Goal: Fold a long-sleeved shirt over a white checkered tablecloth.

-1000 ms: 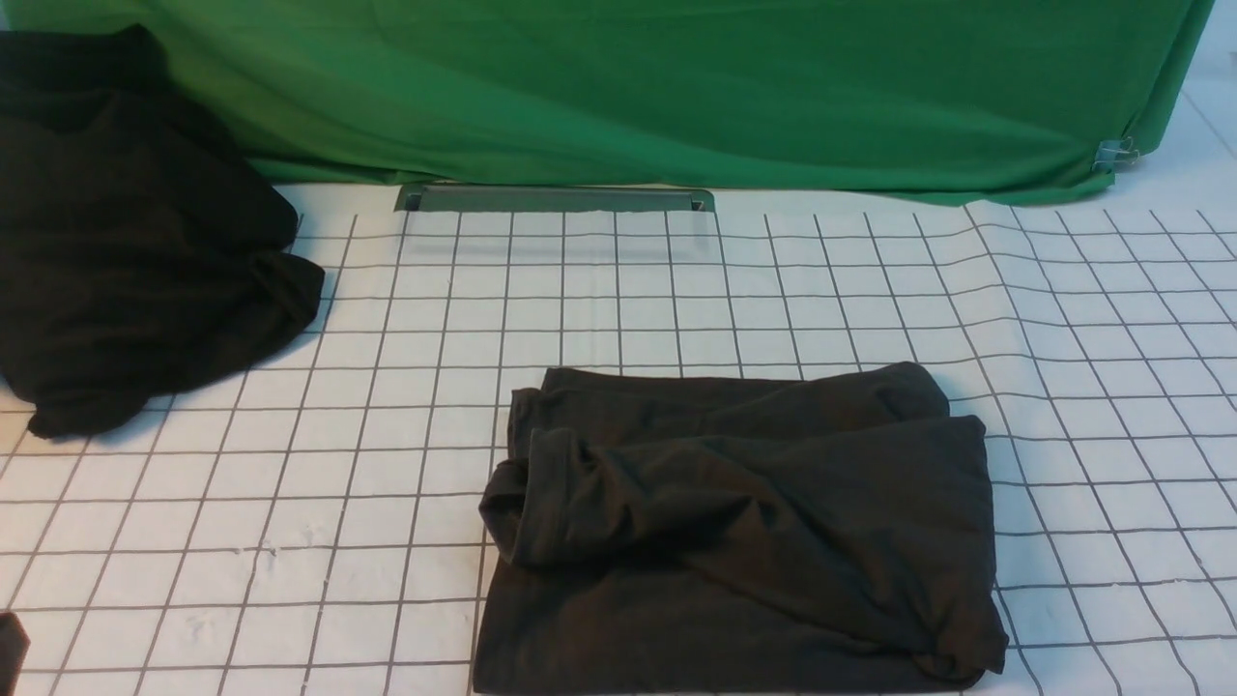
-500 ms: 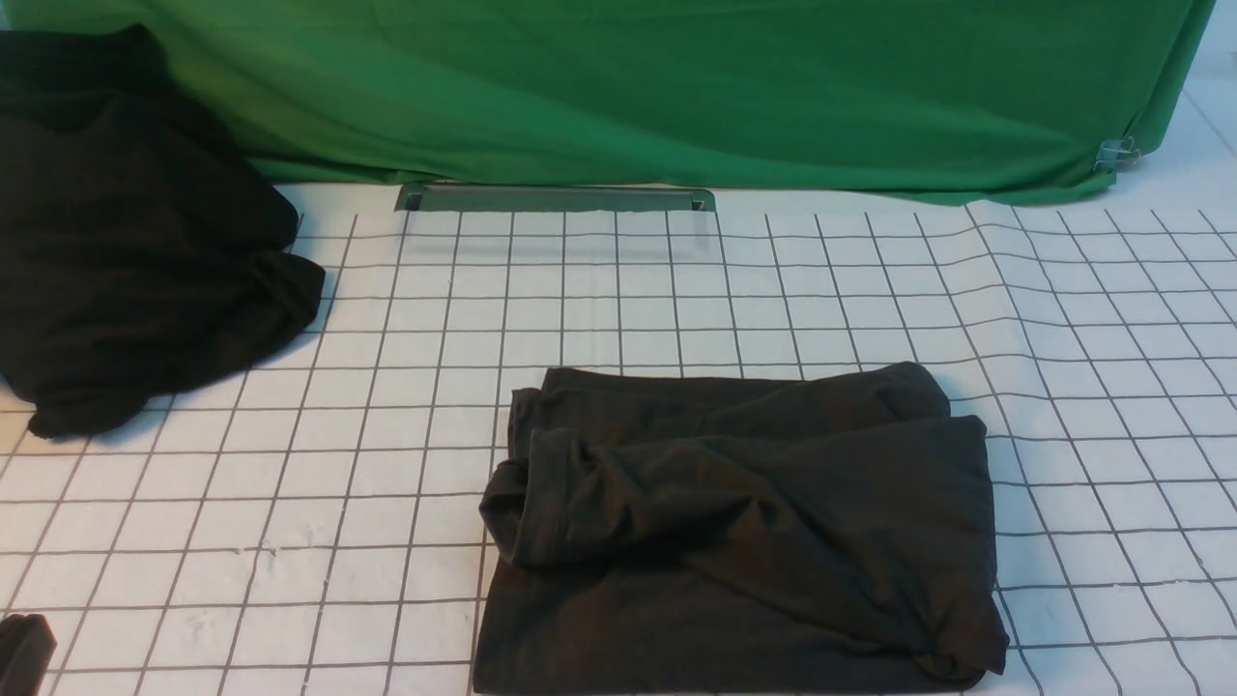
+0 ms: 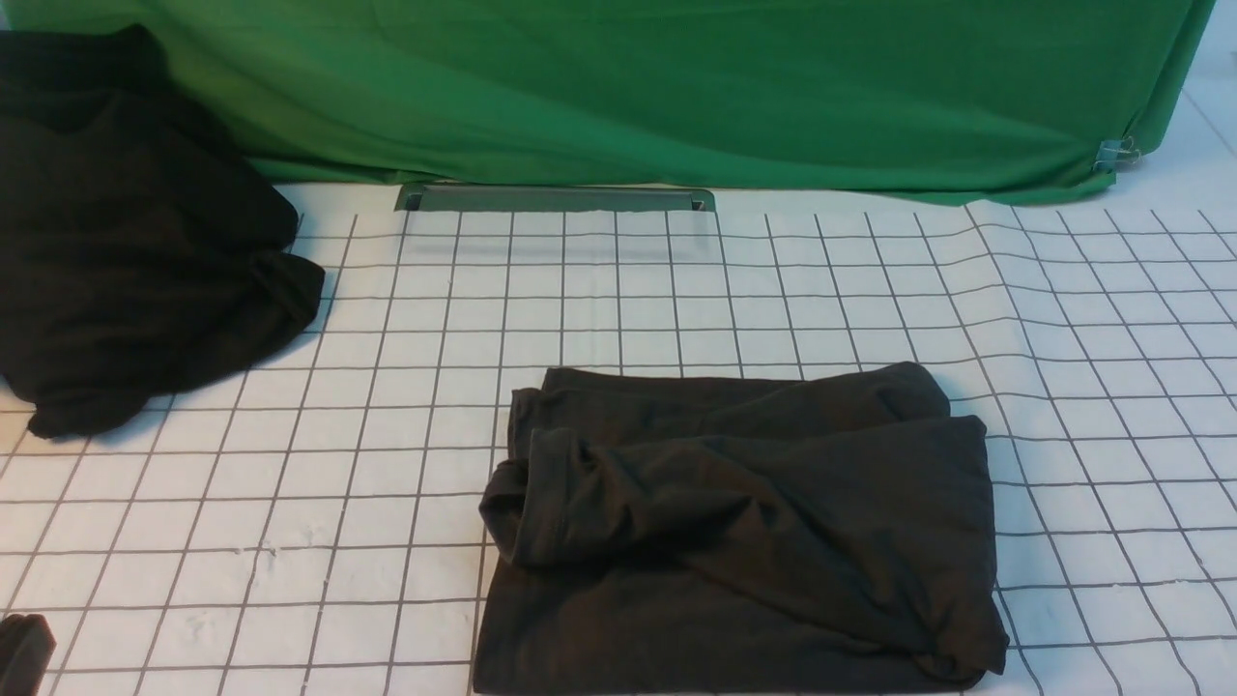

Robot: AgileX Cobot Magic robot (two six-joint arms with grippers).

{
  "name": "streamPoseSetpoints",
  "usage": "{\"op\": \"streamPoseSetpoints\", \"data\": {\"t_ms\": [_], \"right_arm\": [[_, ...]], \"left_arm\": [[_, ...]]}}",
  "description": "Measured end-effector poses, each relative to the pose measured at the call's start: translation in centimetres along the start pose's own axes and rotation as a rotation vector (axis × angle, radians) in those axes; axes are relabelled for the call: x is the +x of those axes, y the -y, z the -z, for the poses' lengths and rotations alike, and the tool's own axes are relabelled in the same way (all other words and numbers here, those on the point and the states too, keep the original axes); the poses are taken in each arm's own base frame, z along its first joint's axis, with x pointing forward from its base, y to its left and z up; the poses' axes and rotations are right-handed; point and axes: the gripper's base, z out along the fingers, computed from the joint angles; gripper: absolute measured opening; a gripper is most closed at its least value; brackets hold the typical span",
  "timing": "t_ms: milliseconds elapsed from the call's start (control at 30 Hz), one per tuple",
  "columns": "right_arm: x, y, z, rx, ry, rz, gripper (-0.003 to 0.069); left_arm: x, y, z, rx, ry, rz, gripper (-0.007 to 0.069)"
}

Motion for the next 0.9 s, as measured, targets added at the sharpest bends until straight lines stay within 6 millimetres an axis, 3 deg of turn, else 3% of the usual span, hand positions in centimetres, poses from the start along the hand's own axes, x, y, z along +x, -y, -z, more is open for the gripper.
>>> {"op": "streamPoseSetpoints", "data": {"t_ms": [900], "right_arm": [[0.00, 0.00, 0.00, 0.000, 0.000, 0.001, 0.0241]], "left_arm": [[-0.01, -0.30, 0.02, -0.053, 0.003, 0.007, 0.0001]]}}
